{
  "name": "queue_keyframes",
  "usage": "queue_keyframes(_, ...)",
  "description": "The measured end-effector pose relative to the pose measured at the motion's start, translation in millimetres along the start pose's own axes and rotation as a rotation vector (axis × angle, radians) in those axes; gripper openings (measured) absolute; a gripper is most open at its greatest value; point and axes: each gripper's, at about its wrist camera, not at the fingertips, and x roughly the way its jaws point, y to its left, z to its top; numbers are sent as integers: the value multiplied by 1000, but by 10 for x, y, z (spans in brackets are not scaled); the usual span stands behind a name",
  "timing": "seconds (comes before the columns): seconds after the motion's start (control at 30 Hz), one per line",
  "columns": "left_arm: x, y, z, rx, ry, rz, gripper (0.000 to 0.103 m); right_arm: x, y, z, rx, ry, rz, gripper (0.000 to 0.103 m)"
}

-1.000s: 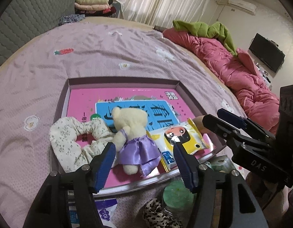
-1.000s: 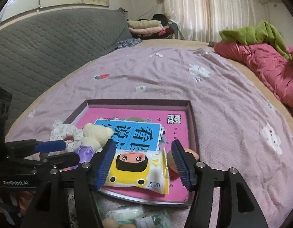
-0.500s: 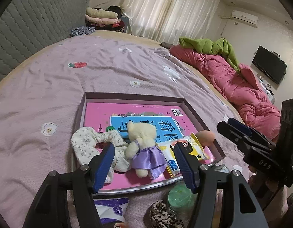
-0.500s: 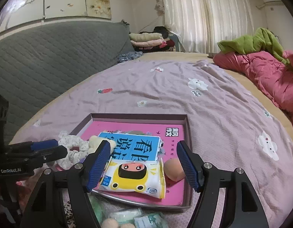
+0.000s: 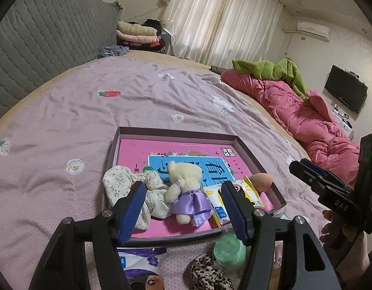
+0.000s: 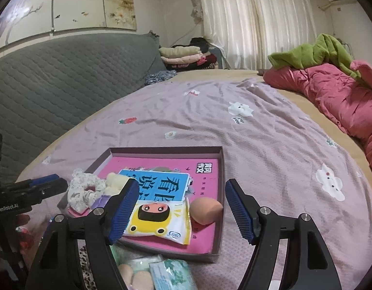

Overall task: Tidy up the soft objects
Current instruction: 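Open both tools and withdraw them from the box toward the remaining items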

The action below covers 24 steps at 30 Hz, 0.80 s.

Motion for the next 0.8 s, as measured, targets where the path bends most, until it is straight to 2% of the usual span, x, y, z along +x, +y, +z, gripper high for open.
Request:
queue_keyframes(0.33, -110, 7, -23, -28, -8, 23, 65, -114, 36, 14, -34, -19, 17, 75)
queue_keyframes(0.5, -146, -48, -52, -10, -8, 43, 65, -171, 55, -8, -40, -21, 35, 75)
queue_keyframes(0.8, -206, -155, -200, -8, 34, 36, 65, -273, 63, -100, -46, -15, 56, 76)
